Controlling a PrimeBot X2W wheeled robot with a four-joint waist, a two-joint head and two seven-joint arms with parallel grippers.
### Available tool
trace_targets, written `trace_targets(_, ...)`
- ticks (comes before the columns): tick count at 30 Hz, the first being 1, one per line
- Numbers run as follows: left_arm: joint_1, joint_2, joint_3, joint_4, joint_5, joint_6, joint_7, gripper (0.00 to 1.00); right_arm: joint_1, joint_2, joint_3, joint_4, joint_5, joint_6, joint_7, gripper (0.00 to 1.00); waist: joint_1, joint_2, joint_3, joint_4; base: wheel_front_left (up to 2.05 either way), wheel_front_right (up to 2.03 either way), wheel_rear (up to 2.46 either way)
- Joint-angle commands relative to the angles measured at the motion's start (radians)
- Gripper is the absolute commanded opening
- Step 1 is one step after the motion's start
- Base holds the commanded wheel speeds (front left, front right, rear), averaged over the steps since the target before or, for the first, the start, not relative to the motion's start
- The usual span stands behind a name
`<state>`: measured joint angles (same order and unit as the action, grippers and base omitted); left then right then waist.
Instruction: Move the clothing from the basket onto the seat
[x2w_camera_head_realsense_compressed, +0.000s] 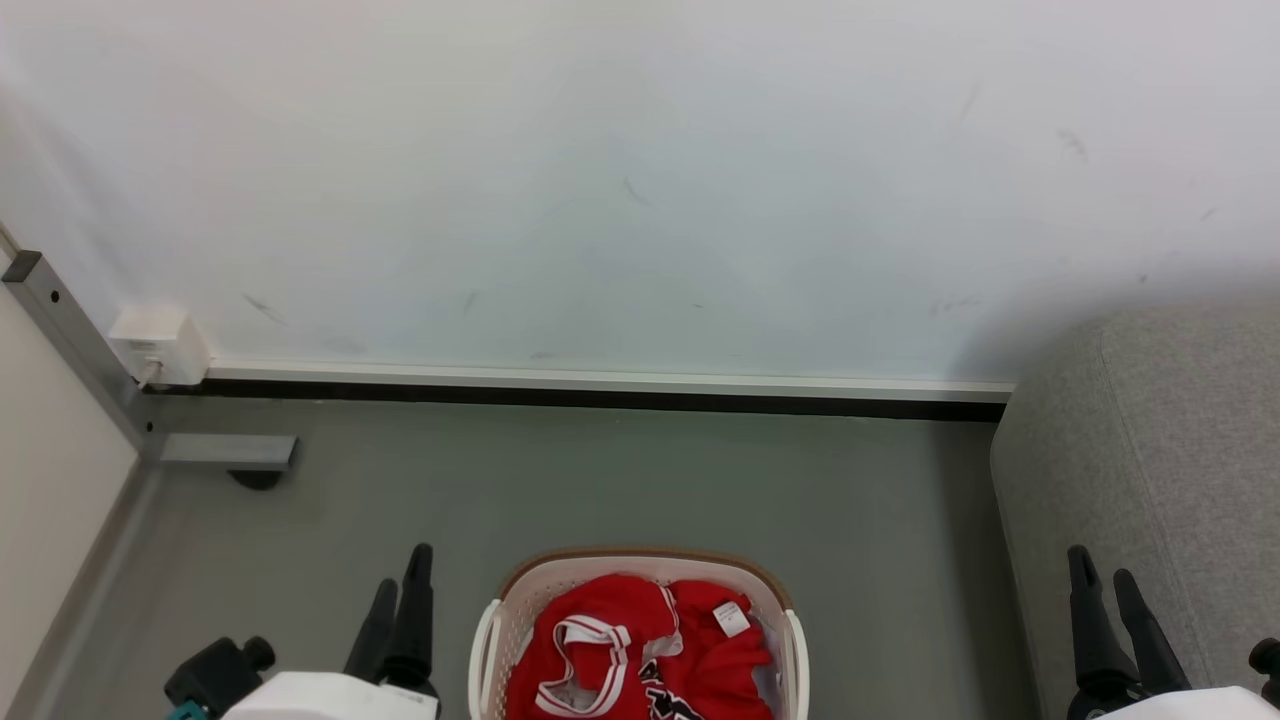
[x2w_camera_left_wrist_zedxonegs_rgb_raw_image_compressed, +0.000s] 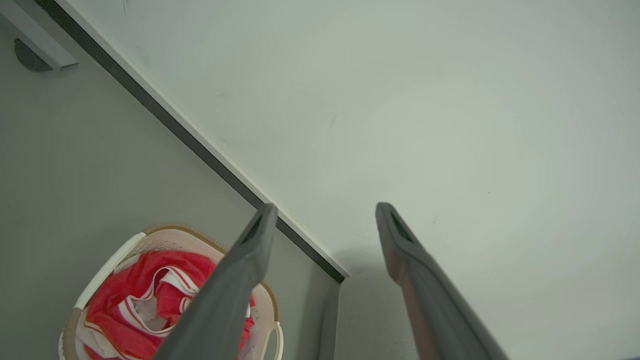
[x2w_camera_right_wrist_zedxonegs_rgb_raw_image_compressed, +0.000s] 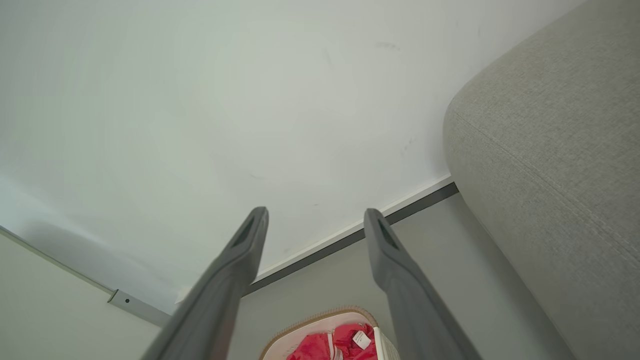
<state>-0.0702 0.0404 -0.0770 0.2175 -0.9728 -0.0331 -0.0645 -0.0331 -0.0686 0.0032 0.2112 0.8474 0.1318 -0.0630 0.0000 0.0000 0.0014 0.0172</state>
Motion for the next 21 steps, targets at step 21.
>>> trace_targets(21, 0.017, 0.010, -0.052, -0.029, 0.337, 0.043, -0.072, 1.00, 0.007, -0.019, 0.061, 0.015, -0.301, -0.001, -0.074, 1.00, 0.0000, 0.0000, 0.000, 0.014, 0.00, 0.00, 0.00)
